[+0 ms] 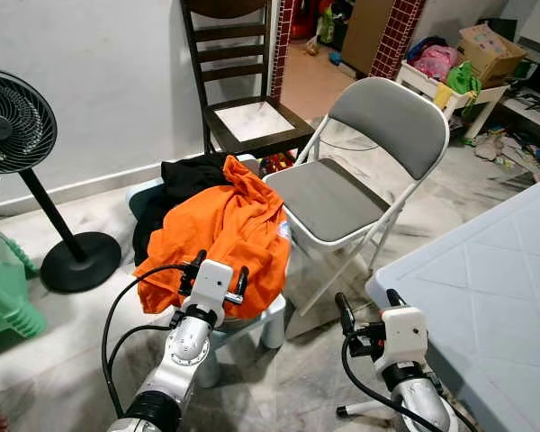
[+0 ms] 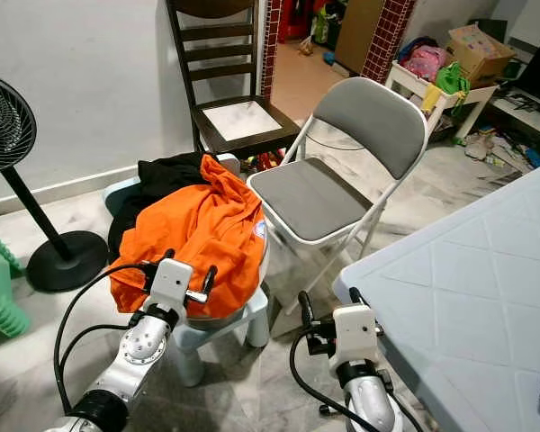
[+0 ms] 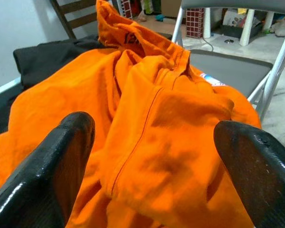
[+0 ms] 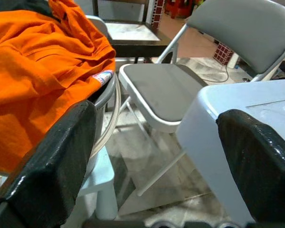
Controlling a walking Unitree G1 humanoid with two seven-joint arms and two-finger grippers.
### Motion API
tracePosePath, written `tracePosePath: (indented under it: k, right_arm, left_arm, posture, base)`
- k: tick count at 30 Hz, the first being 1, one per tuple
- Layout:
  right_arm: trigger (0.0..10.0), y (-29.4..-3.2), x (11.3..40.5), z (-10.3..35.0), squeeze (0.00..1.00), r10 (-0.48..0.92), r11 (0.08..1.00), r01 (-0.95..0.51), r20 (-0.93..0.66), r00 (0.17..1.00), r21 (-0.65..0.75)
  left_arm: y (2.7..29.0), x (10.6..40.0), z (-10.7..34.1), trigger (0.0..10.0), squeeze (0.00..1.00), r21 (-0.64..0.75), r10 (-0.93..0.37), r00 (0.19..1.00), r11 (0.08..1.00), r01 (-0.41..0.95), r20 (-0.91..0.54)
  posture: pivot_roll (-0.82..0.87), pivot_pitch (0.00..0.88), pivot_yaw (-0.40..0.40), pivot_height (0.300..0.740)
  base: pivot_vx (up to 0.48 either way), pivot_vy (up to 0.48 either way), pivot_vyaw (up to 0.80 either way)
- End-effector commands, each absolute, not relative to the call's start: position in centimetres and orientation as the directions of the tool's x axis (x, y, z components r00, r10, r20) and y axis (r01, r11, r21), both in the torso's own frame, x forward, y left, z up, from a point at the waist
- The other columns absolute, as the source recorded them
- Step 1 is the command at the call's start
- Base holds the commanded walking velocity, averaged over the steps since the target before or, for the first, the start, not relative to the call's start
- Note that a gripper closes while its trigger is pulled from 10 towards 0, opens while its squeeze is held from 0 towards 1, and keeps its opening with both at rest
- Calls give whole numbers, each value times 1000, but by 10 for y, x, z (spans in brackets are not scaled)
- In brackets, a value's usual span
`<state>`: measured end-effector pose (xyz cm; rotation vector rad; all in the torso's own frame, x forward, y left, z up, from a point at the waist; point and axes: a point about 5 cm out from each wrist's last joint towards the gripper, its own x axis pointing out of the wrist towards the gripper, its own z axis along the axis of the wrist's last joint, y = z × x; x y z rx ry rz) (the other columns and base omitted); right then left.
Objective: Hang hanger
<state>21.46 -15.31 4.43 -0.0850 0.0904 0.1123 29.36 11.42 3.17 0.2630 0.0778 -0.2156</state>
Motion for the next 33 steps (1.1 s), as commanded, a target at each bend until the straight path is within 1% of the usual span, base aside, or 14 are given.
tracePosePath:
  k: [1, 16, 22, 28, 30, 33]
  right_arm:
    - [10000, -156, 213, 41, 0, 94, 991, -104, -116, 989, -83]
    - [10000, -156, 212, 41, 0, 91, 992, -101, -117, 989, -81]
    - [10000, -154, 214, 44, 0, 98, 990, -108, -110, 989, -88]
    - [10000, -153, 214, 44, 0, 105, 989, -116, -111, 988, -94]
    - [10000, -153, 214, 44, 0, 105, 989, -116, -111, 988, -92]
    - [10000, -154, 215, 46, 0, 103, 990, -112, -107, 989, -89]
  left_arm:
    - [114, 293, 30, 10000, 0, 254, -211, 970, 938, 236, -121]
    - [113, 293, 29, 10000, 0, 255, -209, 969, 937, 238, -134]
    - [110, 292, 30, 10000, 0, 236, -262, 955, 928, 289, -137]
    - [112, 291, 28, 10000, 0, 205, -278, 948, 930, 306, -153]
    - [111, 290, 29, 10000, 0, 208, -308, 939, 919, 335, -154]
    - [110, 290, 29, 10000, 0, 203, -327, 932, 913, 354, -154]
  posture:
    - [14, 102, -114, 740]
    - [12, 105, -113, 740]
    - [10, 105, -115, 740]
    - [11, 106, -116, 740]
    - [11, 106, -118, 740]
    - [8, 105, -116, 740]
  base:
    - [0, 439, 0]
    - [0, 451, 0]
    - [0, 0, 0]
    - [0, 0, 0]
    - [0, 0, 0]
    - [259, 0, 0]
